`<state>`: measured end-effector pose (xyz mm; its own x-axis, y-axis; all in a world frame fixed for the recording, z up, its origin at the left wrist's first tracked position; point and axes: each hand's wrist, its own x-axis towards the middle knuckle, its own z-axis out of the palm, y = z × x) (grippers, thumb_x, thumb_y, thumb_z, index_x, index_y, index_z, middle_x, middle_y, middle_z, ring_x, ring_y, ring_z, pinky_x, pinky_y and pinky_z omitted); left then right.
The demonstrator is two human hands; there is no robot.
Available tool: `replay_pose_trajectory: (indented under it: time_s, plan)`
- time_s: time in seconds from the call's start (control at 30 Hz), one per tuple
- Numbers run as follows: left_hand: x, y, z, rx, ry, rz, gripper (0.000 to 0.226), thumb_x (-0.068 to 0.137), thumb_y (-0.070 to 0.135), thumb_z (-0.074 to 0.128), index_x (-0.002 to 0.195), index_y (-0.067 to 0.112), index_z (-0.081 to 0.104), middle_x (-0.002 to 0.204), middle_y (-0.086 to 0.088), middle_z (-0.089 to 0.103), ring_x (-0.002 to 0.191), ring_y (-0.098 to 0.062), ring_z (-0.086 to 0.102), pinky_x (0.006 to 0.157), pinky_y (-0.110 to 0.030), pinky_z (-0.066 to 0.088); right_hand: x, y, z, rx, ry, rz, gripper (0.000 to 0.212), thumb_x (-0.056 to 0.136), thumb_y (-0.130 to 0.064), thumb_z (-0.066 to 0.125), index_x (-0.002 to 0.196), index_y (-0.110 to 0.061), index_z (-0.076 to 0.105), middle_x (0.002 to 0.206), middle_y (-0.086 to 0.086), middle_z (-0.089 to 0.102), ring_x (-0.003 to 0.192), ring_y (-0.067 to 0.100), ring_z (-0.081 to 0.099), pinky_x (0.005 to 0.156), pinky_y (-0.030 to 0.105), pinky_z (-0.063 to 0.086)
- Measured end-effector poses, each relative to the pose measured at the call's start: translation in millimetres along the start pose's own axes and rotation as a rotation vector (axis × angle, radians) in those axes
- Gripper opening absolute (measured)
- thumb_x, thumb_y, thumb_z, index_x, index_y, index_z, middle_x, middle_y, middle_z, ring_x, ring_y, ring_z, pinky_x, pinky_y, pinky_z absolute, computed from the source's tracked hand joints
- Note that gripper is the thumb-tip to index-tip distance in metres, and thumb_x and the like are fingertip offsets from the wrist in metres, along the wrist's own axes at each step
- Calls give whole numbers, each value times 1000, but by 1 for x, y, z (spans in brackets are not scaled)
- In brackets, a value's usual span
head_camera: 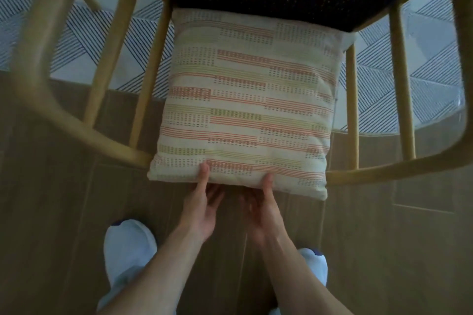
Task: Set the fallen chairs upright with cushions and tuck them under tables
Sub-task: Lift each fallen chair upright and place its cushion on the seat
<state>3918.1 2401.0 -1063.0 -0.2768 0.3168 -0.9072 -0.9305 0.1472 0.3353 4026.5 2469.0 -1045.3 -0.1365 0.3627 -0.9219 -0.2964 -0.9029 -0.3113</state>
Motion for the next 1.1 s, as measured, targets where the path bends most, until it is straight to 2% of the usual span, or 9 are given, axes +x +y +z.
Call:
replay_pose_trajectory:
  time_s: [0.2,0.27,0.37,0.43,0.5,0.57,0.7,0.9,1.1]
  plan:
    - [13,6,-16,-42,-104,126,63,78,23,75,137,31,53,134,-3,68,129,-22,60,116,-47,38,17,-5,-17,-18,-2,-23,75,79,-36,74,147,-21,45,140,8,65,132,26,58,118,49,37]
    - [13,10,-17,-38,-133,134,60,78,18,73,135,31,56,134,-4,67,129,-22,60,116,-46,37,21,-6,-20,23,21,-25,71,77,-30,76,142,-18,51,138,9,66,129,26,60,117,46,40]
    - [12,18,-18,-12,-122,158,55,76,14,73,127,32,61,130,-1,70,126,-19,62,117,-44,37,21,-12,-19,89,13,-33,61,74,-18,78,132,-13,60,125,10,73,118,27,68,105,41,51]
    - [7,20,-15,-7,-114,188,55,77,15,73,127,34,60,129,1,71,123,-17,64,115,-43,39,17,-15,-18,105,-18,-66,54,76,-16,77,128,-14,63,124,11,74,118,28,69,102,42,54]
    - [-5,21,-11,-15,-111,204,55,78,18,73,128,35,59,129,1,71,120,-15,66,110,-40,43,6,-17,-14,95,-27,-77,55,76,-18,77,130,-15,63,131,12,70,125,30,64,109,47,48]
    - [-25,26,-6,-5,-97,216,57,78,20,74,130,35,58,128,2,71,119,-15,67,105,-38,46,-17,-23,-4,50,-15,-72,65,75,-24,76,137,-18,58,135,10,68,128,28,61,109,51,47]
    - [-78,49,9,11,-49,195,60,76,28,77,132,36,58,126,4,72,120,-17,65,101,-37,49,-80,-43,21,-9,73,-52,80,70,-33,80,144,-17,51,140,9,64,132,27,56,108,49,45]
    - [-201,97,43,51,48,109,71,70,32,79,137,29,55,129,-3,70,123,-26,62,96,-41,51,-203,-87,55,-73,183,8,74,73,-35,85,137,-17,54,132,8,67,124,30,60,110,51,46]
    - [-287,158,75,91,144,101,71,73,36,83,137,22,55,129,-5,69,122,-28,62,106,-53,47,-284,-116,96,-156,222,-14,88,58,-49,91,128,-13,52,112,6,70,103,26,65,84,40,55]
